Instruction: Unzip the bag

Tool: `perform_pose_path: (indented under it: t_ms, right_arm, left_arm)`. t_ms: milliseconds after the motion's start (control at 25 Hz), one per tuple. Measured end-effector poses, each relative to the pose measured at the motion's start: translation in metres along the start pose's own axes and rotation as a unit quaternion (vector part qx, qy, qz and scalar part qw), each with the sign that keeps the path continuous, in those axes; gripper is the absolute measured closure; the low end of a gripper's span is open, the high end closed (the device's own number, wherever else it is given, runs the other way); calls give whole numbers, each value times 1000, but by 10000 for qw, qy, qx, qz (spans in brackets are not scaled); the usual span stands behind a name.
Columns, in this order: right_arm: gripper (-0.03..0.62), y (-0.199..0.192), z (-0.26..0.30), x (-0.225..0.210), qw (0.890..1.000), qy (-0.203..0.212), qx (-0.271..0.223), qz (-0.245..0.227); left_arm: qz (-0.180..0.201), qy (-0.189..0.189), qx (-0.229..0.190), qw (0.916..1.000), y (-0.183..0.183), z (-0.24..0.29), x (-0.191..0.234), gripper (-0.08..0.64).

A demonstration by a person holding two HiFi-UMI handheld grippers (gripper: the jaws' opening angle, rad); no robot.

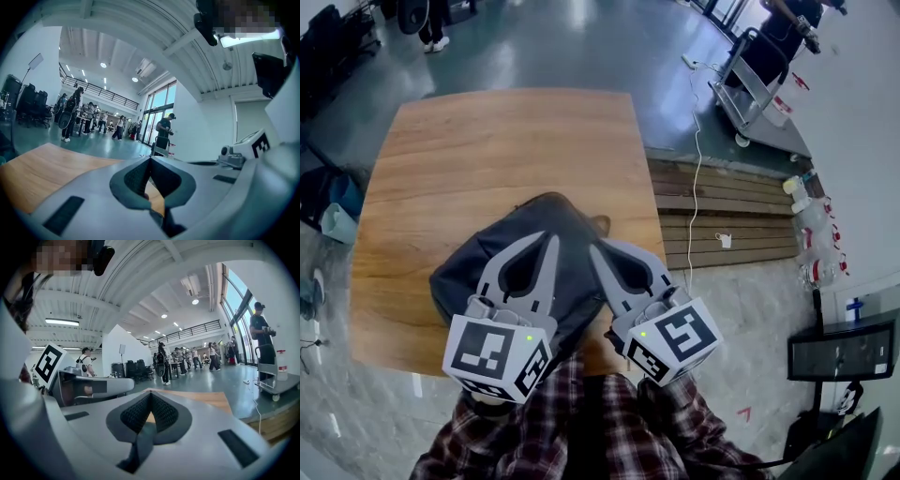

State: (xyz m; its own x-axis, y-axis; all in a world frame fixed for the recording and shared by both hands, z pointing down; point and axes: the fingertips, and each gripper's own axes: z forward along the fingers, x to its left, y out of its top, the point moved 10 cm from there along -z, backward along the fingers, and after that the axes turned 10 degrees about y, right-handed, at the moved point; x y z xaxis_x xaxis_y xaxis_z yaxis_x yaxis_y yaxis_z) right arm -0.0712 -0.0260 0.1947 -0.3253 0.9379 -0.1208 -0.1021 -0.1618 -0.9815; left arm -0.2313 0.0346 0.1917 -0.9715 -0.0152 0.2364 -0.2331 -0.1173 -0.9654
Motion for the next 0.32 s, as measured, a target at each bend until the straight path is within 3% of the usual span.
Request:
perform_pose_path:
  t_ms: [320]
  right_arm:
    - [583, 8, -1, 4, 9999, 124, -3, -7]
  left_arm:
    - [43, 17, 12, 10000, 9, -3, -8, 551]
